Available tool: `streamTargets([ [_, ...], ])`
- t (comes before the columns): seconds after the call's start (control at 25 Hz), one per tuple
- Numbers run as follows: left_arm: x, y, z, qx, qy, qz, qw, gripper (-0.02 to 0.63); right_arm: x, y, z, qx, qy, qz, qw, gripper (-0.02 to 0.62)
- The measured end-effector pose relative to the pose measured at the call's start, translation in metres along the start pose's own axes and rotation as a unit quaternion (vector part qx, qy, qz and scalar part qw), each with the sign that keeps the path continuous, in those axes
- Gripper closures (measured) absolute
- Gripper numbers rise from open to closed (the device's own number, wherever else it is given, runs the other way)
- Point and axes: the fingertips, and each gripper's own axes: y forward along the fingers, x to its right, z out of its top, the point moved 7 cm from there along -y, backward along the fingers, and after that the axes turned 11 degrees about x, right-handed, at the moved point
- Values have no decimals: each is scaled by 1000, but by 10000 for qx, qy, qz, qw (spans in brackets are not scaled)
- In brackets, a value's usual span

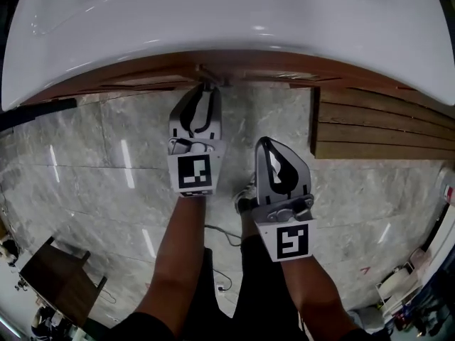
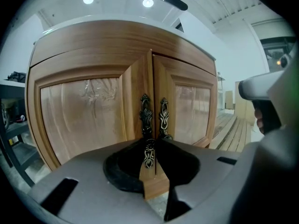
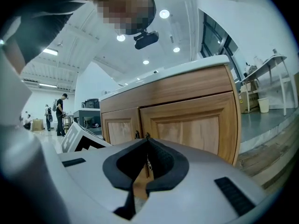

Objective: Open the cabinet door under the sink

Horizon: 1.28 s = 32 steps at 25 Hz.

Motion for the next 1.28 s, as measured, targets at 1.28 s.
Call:
streamTargets([
  [1.28, -35, -150, -20, 57, -229, -1770, 9839, 509, -110, -39, -25, -87, -439, -257, 9987, 571],
])
